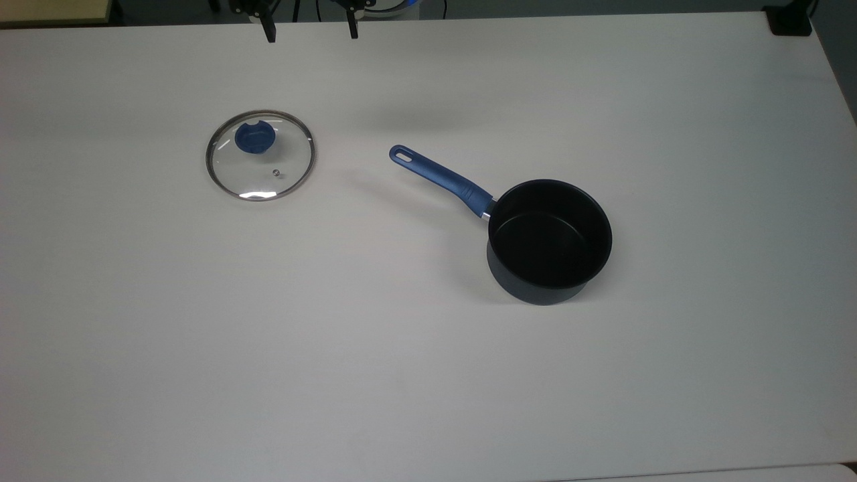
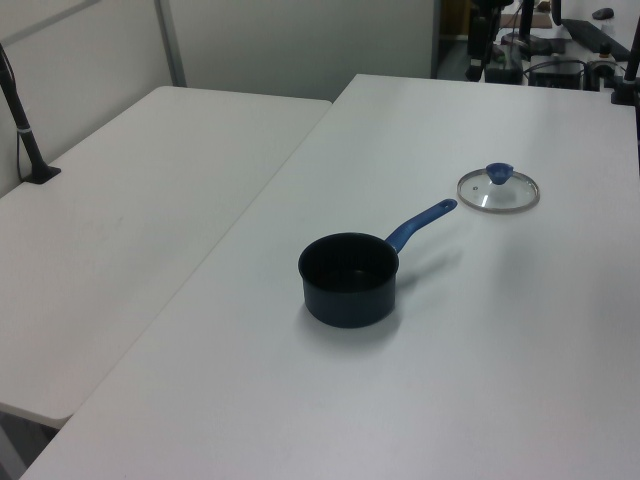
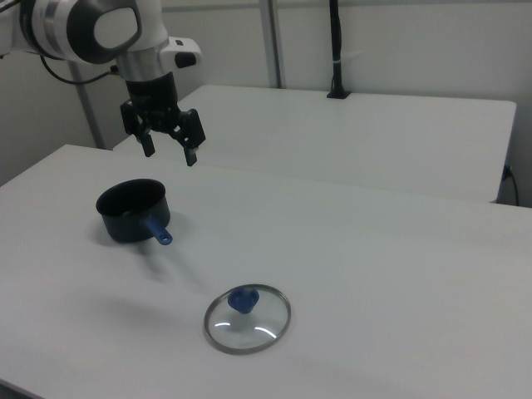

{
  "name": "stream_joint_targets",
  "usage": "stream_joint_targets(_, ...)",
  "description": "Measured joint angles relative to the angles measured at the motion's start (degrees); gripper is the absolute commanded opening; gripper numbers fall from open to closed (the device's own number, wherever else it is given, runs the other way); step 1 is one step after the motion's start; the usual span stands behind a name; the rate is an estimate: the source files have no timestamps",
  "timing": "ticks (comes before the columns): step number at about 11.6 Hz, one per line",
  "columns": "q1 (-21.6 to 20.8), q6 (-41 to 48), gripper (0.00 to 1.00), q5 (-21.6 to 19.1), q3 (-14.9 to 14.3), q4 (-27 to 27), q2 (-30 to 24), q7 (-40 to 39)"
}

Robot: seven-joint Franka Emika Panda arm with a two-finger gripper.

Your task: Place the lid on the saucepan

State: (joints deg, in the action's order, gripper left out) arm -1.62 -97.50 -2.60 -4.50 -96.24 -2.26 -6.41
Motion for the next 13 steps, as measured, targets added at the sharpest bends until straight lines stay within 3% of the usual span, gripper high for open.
stream_joint_targets(10,0.0,0.0,1.0,0.2,-0.2,0.0,0.0,-0.3)
stream_joint_targets(11,0.4,0.2,1.0,0.7,-0.5,0.0,-0.1,-4.2)
stream_joint_targets(13,3.1,2.7,1.0,5.4,-0.7,-0.6,0.0,-20.8)
